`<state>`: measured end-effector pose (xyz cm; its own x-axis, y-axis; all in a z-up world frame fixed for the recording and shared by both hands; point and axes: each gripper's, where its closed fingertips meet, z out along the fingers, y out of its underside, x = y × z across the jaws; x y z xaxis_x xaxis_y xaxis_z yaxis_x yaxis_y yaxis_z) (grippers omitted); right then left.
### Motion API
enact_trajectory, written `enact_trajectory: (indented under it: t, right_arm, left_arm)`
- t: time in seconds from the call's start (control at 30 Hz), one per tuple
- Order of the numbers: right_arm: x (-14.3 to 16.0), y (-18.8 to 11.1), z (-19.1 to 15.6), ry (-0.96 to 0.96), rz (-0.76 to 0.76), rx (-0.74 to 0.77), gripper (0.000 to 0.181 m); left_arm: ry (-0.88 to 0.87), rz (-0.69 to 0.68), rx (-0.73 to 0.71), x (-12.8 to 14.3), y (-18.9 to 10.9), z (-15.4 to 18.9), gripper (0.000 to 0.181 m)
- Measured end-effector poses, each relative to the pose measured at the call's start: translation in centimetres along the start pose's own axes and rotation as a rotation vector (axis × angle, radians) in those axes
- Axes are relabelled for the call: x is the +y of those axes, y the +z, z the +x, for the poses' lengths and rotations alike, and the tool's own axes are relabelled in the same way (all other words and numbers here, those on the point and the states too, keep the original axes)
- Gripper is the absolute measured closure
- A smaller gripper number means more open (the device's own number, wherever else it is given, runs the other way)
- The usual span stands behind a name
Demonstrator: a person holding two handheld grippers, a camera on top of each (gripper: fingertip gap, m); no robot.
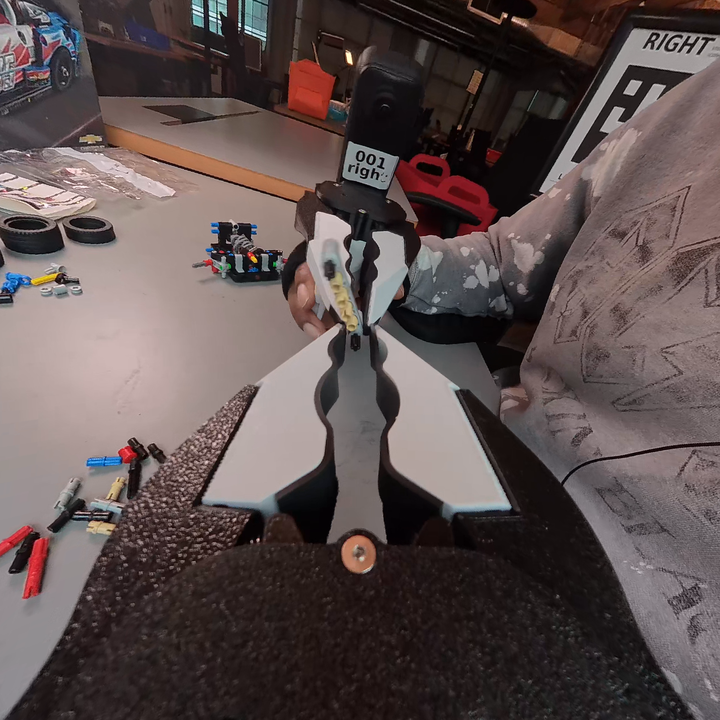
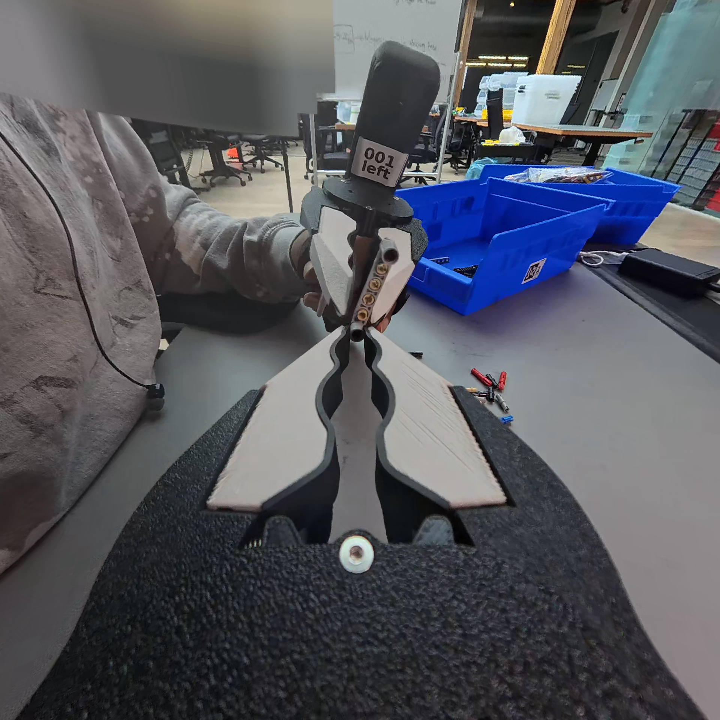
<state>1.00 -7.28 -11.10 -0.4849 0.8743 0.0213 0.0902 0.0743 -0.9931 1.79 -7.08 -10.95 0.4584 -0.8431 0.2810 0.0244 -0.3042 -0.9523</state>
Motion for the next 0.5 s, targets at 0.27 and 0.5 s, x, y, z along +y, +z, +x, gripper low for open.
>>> enact_trajectory:
  t: [0.27,0.5]
  right_arm:
    - [1.2,0.0,0.1,-0.071,-0.092,0.012,0.175]
    - [-1.7,-8.7,7.3,-0.06,-0.086,0.304,0.175]
  left_arm:
    - [0.085,-0.11,-0.059,1.3,0.1,-0.6,0.175]
    - [0.08,-0.071,-0.165,0.1,-2.8,-3.0,0.176]
